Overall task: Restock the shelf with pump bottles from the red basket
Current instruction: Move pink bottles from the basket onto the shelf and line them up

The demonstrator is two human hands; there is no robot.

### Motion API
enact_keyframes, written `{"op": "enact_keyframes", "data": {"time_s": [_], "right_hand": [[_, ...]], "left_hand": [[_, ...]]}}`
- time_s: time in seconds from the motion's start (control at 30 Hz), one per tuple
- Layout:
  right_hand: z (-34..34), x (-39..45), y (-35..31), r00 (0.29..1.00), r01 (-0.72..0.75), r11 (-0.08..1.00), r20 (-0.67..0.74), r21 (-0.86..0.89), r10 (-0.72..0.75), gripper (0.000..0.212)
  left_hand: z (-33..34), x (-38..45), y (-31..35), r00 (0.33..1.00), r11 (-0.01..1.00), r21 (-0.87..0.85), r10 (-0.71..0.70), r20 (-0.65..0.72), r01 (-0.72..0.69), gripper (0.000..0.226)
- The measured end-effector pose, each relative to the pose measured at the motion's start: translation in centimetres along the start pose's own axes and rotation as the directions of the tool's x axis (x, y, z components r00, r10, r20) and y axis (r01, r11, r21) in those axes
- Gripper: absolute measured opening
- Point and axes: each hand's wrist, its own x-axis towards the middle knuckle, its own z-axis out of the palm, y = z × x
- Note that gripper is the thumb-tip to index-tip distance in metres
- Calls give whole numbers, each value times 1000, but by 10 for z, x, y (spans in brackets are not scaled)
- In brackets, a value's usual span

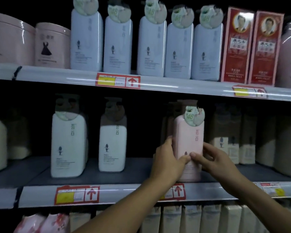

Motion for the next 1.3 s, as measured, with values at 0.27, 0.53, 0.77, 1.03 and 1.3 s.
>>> {"op": "enact_keyframes", "data": {"time_s": [0.27, 0.53, 0.77, 1.03, 1.3], "right_hand": [[10, -4, 1, 997, -5, 999, -73, -45, 1, 30], [22, -20, -7, 984, -100, 994, -151, -34, 94, 45], [67, -100, -36, 839, 62, 994, -534, -89, -100, 31], [185, -264, 64, 961, -123, 949, 205, -289, 187, 20], [256, -373, 148, 498, -169, 892, 744, -420, 445, 43]], "left_hand": [[-1, -3, 3, 999, 999, 27, -44, 12, 44, 83], [-10, -10, 6, 994, 998, 21, -61, 93, 59, 95], [-65, -57, -5, 999, 998, -48, -43, -12, 42, 66], [-106, -235, -135, 937, 963, 82, -269, 222, 257, 27], [-136, -357, -249, 747, 799, 408, -579, 326, 442, 26]]}}
